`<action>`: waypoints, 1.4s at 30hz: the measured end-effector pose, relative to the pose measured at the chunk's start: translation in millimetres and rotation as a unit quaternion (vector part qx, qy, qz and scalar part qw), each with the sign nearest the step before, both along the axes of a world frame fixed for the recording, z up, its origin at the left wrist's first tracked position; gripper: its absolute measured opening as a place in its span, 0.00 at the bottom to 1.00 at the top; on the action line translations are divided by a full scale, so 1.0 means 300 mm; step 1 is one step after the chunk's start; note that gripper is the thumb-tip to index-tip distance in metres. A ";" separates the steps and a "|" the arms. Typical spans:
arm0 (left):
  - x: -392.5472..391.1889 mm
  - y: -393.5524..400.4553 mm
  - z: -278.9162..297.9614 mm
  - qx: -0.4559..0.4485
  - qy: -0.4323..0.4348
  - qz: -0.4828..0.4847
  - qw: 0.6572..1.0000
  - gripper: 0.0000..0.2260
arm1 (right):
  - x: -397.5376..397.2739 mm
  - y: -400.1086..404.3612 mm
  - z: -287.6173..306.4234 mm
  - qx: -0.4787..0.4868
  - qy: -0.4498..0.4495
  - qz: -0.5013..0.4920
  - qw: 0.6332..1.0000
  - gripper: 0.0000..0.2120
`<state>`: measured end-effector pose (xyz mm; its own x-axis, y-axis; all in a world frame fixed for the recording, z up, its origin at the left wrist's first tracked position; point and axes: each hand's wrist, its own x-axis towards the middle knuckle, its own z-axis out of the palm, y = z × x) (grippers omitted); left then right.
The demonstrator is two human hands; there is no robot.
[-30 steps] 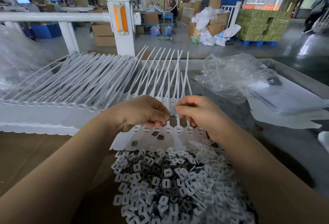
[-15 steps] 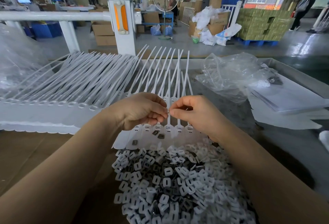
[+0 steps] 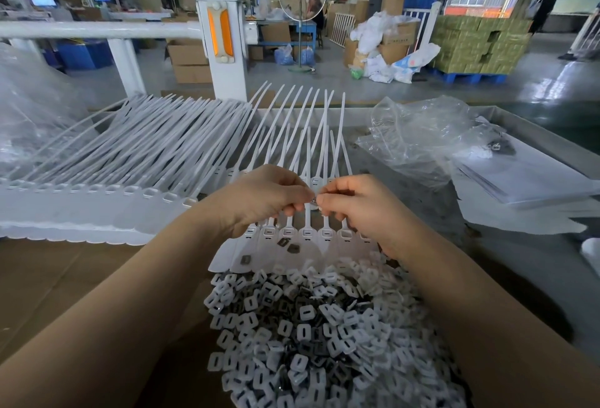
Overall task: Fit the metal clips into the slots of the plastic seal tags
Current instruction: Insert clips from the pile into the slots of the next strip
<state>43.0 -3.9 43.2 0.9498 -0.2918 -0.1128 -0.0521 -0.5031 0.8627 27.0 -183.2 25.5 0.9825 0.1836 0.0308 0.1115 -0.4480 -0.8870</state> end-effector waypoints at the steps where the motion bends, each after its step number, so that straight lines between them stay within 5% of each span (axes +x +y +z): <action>1: 0.000 -0.004 -0.002 0.003 -0.004 0.006 1.000 0.08 | 0.003 0.000 0.001 0.012 0.002 -0.017 1.000 0.05; 8: -0.026 -0.076 -0.030 0.004 0.002 0.017 1.000 0.07 | 0.038 -0.024 -0.009 0.106 0.065 -0.178 0.976 0.08; 28: -0.055 -0.178 -0.089 0.155 -0.009 0.040 0.987 0.08 | 0.039 -0.010 -0.027 0.105 0.093 -0.137 0.981 0.04; 42: -0.054 -0.170 -0.071 0.154 0.000 0.016 0.988 0.08 | 0.039 -0.015 -0.026 0.095 0.088 -0.138 0.982 0.04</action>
<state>26.7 -54.8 22.1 0.9578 -0.2139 -0.1919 -0.0319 -0.7429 0.6686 38.7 -187.6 17.7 0.9873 -0.0829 -0.1354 -0.1528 -0.2651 -0.9520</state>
